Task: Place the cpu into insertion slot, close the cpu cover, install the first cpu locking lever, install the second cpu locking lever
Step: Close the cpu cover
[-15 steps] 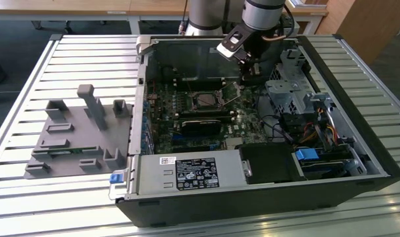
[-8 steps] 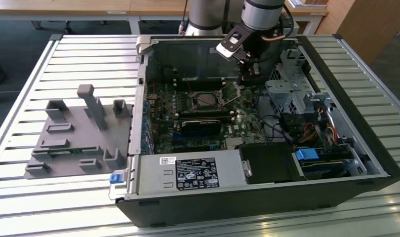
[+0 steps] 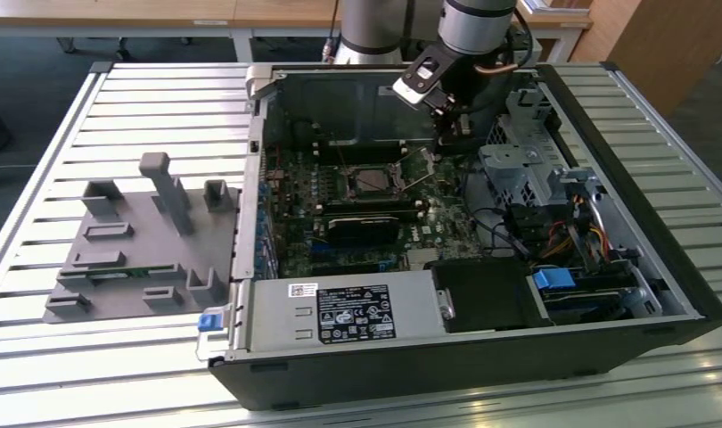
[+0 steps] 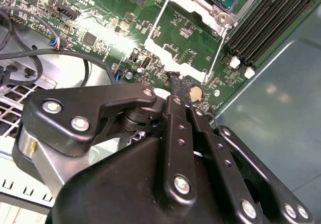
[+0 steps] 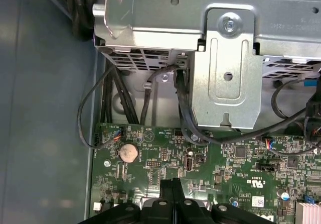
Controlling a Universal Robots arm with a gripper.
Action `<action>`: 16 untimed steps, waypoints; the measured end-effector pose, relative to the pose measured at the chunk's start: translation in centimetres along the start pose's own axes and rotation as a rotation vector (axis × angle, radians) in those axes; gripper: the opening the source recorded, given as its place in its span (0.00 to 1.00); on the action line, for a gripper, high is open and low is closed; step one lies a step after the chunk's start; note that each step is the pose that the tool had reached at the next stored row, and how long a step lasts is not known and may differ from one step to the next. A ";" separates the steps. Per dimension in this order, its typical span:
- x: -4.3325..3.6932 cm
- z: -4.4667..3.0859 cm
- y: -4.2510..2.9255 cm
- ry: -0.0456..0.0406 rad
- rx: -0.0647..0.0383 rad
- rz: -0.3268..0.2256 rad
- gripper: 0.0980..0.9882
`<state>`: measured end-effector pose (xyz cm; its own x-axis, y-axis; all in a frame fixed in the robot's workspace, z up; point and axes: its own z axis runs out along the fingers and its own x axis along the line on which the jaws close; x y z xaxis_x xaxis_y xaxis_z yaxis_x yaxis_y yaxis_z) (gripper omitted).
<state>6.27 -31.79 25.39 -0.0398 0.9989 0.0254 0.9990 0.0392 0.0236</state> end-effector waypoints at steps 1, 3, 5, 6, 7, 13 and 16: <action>0.00 0.01 0.06 0.0001 0.000 0.000 0.01; -0.01 0.02 0.17 0.0000 0.000 0.000 0.01; -0.01 0.02 0.18 0.0000 0.000 0.000 0.01; -0.01 0.02 0.18 -0.0001 0.000 0.000 0.01; -0.01 0.02 0.18 0.0000 0.000 0.000 0.01; -0.08 0.50 1.71 0.0000 0.000 0.000 1.00; -0.08 0.50 1.71 0.0000 0.000 0.000 0.98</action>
<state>7.99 -31.79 24.93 -0.0398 0.9989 0.0254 0.9990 0.0392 0.0233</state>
